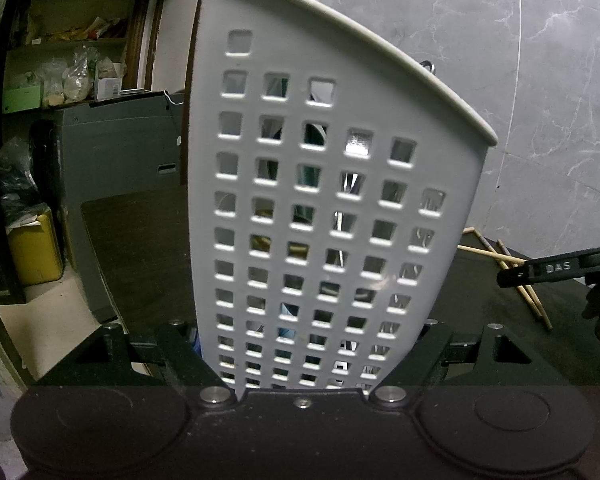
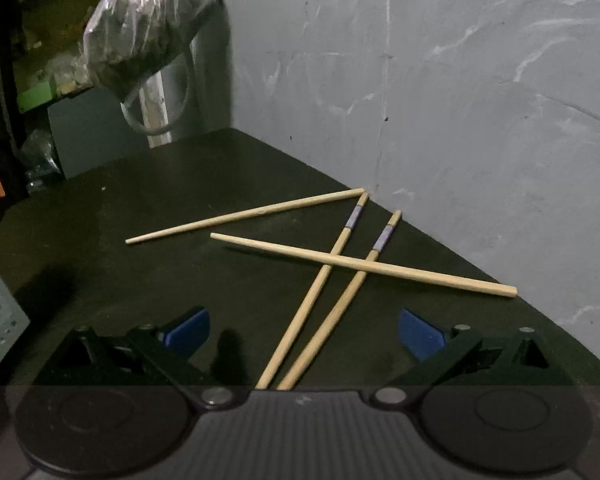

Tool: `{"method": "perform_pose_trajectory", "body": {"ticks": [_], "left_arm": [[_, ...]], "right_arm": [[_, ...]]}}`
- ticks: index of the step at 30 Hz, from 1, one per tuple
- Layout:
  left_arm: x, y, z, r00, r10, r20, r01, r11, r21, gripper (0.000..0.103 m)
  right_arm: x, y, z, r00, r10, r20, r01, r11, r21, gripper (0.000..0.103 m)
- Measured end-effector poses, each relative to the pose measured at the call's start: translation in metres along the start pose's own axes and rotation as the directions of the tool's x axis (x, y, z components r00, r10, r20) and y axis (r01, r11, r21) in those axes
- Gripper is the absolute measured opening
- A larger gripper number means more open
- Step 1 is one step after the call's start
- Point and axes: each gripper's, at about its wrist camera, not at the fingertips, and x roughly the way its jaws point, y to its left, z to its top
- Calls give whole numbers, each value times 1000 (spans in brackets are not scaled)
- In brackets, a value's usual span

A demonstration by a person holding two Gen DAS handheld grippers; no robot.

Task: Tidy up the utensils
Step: 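Move the right gripper down over the wooden chopsticks, then close the right gripper on two purple-banded chopsticks together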

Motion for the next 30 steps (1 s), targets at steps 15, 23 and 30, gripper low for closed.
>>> {"method": "perform_pose_trajectory", "body": {"ticks": [15,23,30], "left_arm": [[1,0,1,1000,0,0,0,1000,1,81],[1,0,1,1000,0,0,0,1000,1,81],[2,0,1,1000,-1,1,1,1000,-1,81]], "right_arm": [[21,2,9,999,-51,9,51,998,46,65],[12,4,4,999,-52,10,52,999,8,19],[-16,15,-11,998,50,-37,-52,997,-65,15]]}}
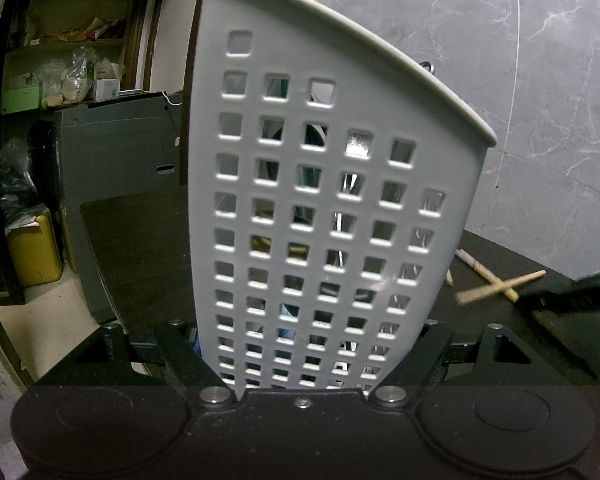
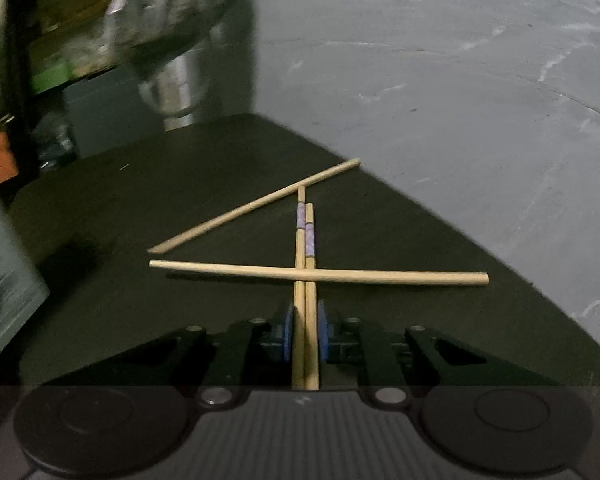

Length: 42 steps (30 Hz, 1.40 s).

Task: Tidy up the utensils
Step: 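Close the right gripper on two purple-banded chopsticks together, then lift the pair of chopsticks with the right gripper toward the basket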

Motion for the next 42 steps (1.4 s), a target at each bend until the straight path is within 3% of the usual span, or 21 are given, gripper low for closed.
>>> {"method": "perform_pose_trajectory", "body": {"ticks": [5,11,16,18,20,22,27,30,32,37,42], "left_arm": [[0,0,0,1000,0,0,0,1000,0,81],[0,0,0,1000,0,0,0,1000,-1,81],[0,0,0,1000,0,0,0,1000,0,81],[0,0,0,1000,0,0,0,1000,0,81],[0,0,0,1000,1,0,-1,1000,1,81],[0,0,0,1000,0,0,0,1000,2,81],[1,-1,0,1000,3,-1,-3,1000,5,81],[1,-2,-1,1000,3,-1,-3,1000,3,81],[2,-2,-1,1000,3,-2,-3,1000,4,81],[2,-2,-1,1000,4,-2,-4,1000,5,81],[2,-2,-1,1000,4,-3,-4,1000,5,81]], "right_arm": [[-32,21,-18,989,136,-56,-142,982,-127,16],[-64,48,-39,958,264,-111,-285,918,-276,15],[-70,56,-43,947,299,-121,-322,900,-293,17],[-67,51,-41,940,318,-125,-340,904,-258,20],[-64,41,-38,928,351,-129,-370,909,-190,35],[-58,30,-34,916,381,-125,-395,912,-109,43],[-42,3,-23,884,458,-92,-439,883,168,50],[-31,-9,-16,887,456,-72,-414,855,312,44],[-23,-12,-12,903,423,-74,-373,859,351,20],[-9,-17,-3,923,379,-69,-329,868,372,18],[21,-24,9,912,407,-47,-335,808,484,17]]}}
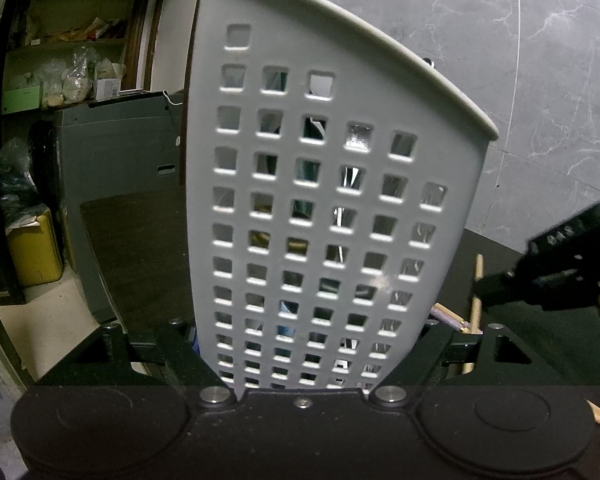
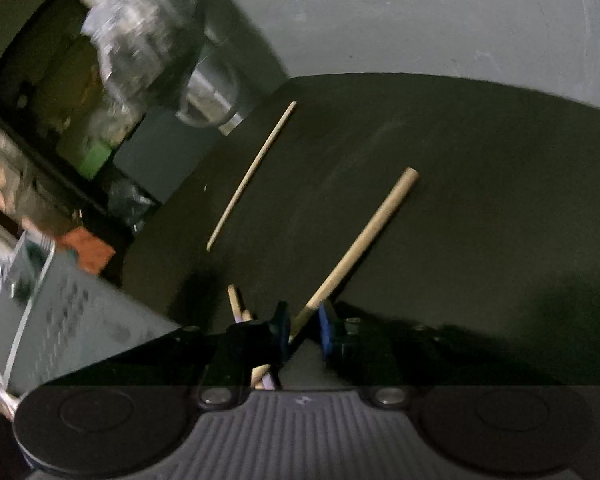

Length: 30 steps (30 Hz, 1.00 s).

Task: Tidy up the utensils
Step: 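Lift the pair of chopsticks with the right gripper toward the basket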

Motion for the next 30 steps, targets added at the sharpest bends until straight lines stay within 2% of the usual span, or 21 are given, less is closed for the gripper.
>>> {"method": "perform_pose_trajectory", "body": {"ticks": [4,6,8,10,13,16,21,22,24,26,30], "left_arm": [[0,0,0,1000,-1,1,1,1000,-2,81],[1,0,-1,1000,-1,1,1,1000,0,81],[1,0,-1,1000,-2,2,2,1000,0,81],[1,0,-2,1000,-4,3,4,1000,-1,81],[2,1,-2,1000,-4,3,4,1000,-2,81],[2,1,-2,1000,-4,3,4,1000,-3,82],[2,1,-2,1000,-4,3,4,1000,-2,82],[2,1,-2,1000,-5,3,5,1000,-1,82],[2,1,-2,1000,-5,3,5,1000,0,82],[2,2,-3,1000,-5,2,5,1000,1,82],[2,2,-3,1000,-5,2,5,1000,1,82]], "right_arm": [[16,-1,11,1000,6,5,-6,1000,5,17],[15,4,8,1000,2,-2,-2,1000,-31,24],[6,13,-1,1000,-9,-11,8,994,-107,38],[-3,23,-13,999,-44,-20,39,978,-207,39],[-22,36,-40,993,-121,-13,106,913,-393,36],[-32,43,-57,990,-136,-28,107,877,-468,34],[-35,51,-65,990,-141,-31,105,850,-515,24],[-35,52,-64,990,-140,-32,103,850,-516,20],[-35,51,-61,990,-137,-37,98,852,-515,18],[-32,52,-61,990,-138,-35,101,851,-516,10],[-21,51,-56,991,-130,-32,95,851,-516,8]]}}
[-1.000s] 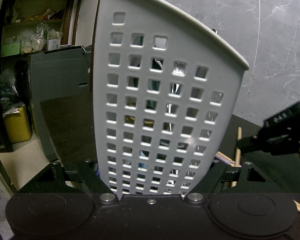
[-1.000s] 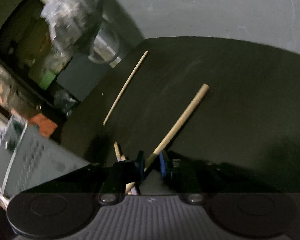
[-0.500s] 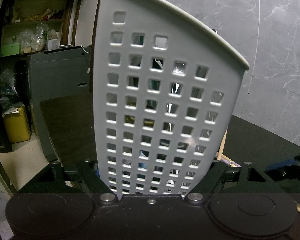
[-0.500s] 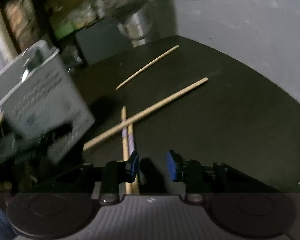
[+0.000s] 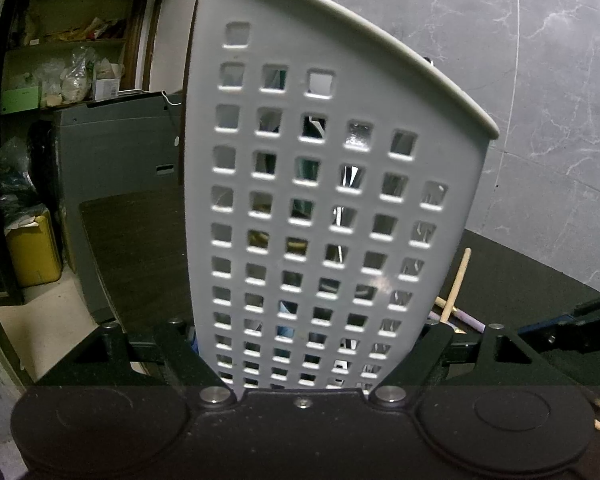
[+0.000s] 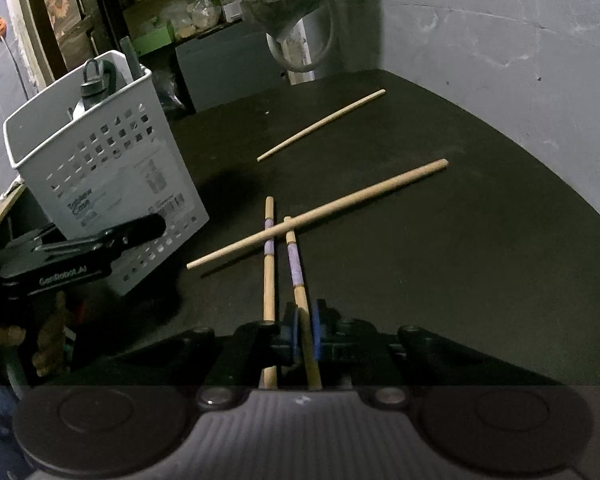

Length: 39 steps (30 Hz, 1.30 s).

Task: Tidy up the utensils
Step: 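Lift the pair of chopsticks with the right gripper toward the basket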

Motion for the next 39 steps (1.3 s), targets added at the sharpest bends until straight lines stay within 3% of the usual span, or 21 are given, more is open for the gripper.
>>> {"method": "perform_pose_trajectory", "body": {"ticks": [16,18,23,25,27,29,31,39], "left_arm": [[0,0,1,1000,0,-1,0,1000,2,82],[0,0,1,1000,0,-1,0,1000,2,82],[0,0,1,1000,0,-1,0,1000,2,82],[0,0,1,1000,0,-1,0,1000,2,82],[0,0,1,1000,0,-1,0,1000,2,82],[0,0,1,1000,0,-1,0,1000,2,82],[0,0,1,1000,-1,-1,1,1000,1,82],[1,0,1,1000,-4,2,4,1000,-3,82]], "right_arm": [[15,6,13,998,63,2,-63,998,18,10],[14,2,14,996,89,1,-88,994,59,18],[14,7,16,993,119,-7,-118,992,50,55],[15,15,16,995,98,-18,-98,995,13,55],[15,26,15,999,44,-21,-45,998,-48,45],[17,34,15,1000,-9,-24,6,995,-104,26],[18,37,15,999,-35,-23,32,992,-126,16],[12,46,9,996,-51,-72,35,978,-203,15]]}}
